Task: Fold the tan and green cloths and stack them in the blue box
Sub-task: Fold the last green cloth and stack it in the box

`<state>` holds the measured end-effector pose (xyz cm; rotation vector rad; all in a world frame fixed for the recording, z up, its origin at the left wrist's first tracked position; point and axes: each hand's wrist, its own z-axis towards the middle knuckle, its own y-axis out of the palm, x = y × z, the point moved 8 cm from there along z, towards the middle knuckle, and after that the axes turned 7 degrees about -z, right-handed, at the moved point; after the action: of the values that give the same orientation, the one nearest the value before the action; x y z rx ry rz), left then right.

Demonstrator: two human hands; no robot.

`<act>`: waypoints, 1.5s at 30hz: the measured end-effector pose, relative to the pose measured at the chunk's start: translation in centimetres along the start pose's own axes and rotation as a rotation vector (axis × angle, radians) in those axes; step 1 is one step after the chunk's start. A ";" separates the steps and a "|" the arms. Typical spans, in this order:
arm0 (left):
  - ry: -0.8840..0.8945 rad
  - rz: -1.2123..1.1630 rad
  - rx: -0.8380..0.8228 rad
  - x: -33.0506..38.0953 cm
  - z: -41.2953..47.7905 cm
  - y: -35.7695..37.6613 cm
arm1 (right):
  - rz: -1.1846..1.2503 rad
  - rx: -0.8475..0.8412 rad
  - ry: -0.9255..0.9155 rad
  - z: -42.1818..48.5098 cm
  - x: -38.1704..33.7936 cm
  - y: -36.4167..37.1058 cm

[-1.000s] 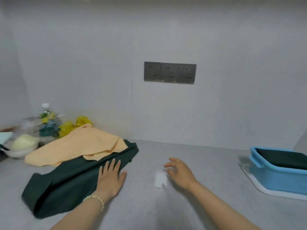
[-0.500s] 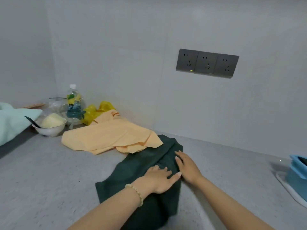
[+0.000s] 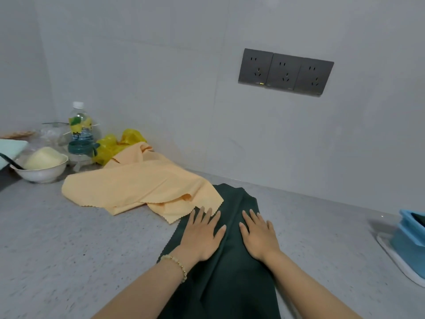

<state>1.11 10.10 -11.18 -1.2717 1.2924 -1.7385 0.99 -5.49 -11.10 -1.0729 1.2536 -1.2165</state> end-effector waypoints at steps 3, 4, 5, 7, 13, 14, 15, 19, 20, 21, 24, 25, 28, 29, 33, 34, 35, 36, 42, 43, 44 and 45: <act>0.029 0.005 -0.042 3.0 0.3 1.3 | -0.020 -0.014 0.053 -1.7 3.5 -0.2; 0.037 -0.005 -0.060 4.0 0.4 1.7 | -0.019 -0.016 0.069 -2.4 4.7 -0.3; 0.049 -0.015 -0.077 5.4 0.5 2.3 | -0.019 -0.018 0.091 -3.4 6.3 -0.6; 0.057 -0.024 -0.097 7.3 0.7 2.9 | -0.020 -0.017 0.126 -5.2 9.0 -1.1; 0.087 -0.032 -0.139 12.1 0.6 4.4 | -0.104 -0.025 0.207 -10.5 15.2 -2.5; 0.096 -0.032 -0.141 12.5 0.4 4.6 | -0.111 -0.027 0.212 -10.9 15.6 -2.6; 0.105 -0.027 -0.140 13.1 0.2 4.8 | -0.118 -0.027 0.221 -11.5 16.1 -2.8; 0.099 -0.044 -0.132 13.5 -0.7 4.9 | -0.145 -0.035 0.266 -13.8 18.0 -3.3; 0.083 -0.052 -0.129 13.4 -1.0 4.9 | -0.154 -0.041 0.279 -14.3 18.3 -3.4; 0.061 -0.063 -0.127 13.2 -1.2 4.8 | -0.163 -0.049 0.288 -14.8 18.6 -3.5; -0.011 -0.116 -0.106 12.7 -1.4 4.4 | -0.180 -0.045 0.280 -15.2 18.8 -4.2; -0.012 -0.144 -0.091 12.9 -1.2 4.0 | -0.166 -0.020 0.267 -15.0 18.8 -4.8; 0.057 -0.284 -0.004 13.7 -0.3 2.6 | -0.071 0.061 0.204 -13.7 18.1 -6.1; 0.081 -0.312 0.042 13.9 -0.1 1.9 | -0.041 0.080 0.185 -13.1 17.8 -6.4; 0.125 -0.418 0.183 13.7 1.1 -0.8 | 0.019 0.132 0.166 -10.6 17.9 -7.3; 0.147 -0.421 0.209 13.5 1.7 -1.7 | 0.032 0.155 0.163 -10.0 18.2 -7.7; 0.163 -0.411 0.248 13.1 2.4 -2.9 | 0.052 0.187 0.160 -9.3 18.4 -8.1; 0.167 -0.406 0.304 12.5 3.0 -4.2 | 0.074 0.226 0.156 -9.0 18.6 -8.5; -0.142 -0.284 0.567 3.1 6.2 -10.2 | 0.142 0.260 0.166 -5.8 19.7 -8.3; -0.246 -0.235 0.560 1.5 6.2 -10.3 | 0.153 0.247 0.172 -5.4 19.8 -8.0; -0.336 -0.153 0.528 0.5 6.4 -10.1 | 0.175 0.247 0.176 -4.8 19.9 -7.8; -0.385 -0.056 0.475 0.5 6.3 -9.6 | 0.200 0.241 0.184 -4.6 20.1 -7.4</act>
<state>7.48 10.66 -1.59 -1.2783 0.5862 -1.6061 -5.24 -25.75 -5.72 -0.6566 1.2819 -1.2949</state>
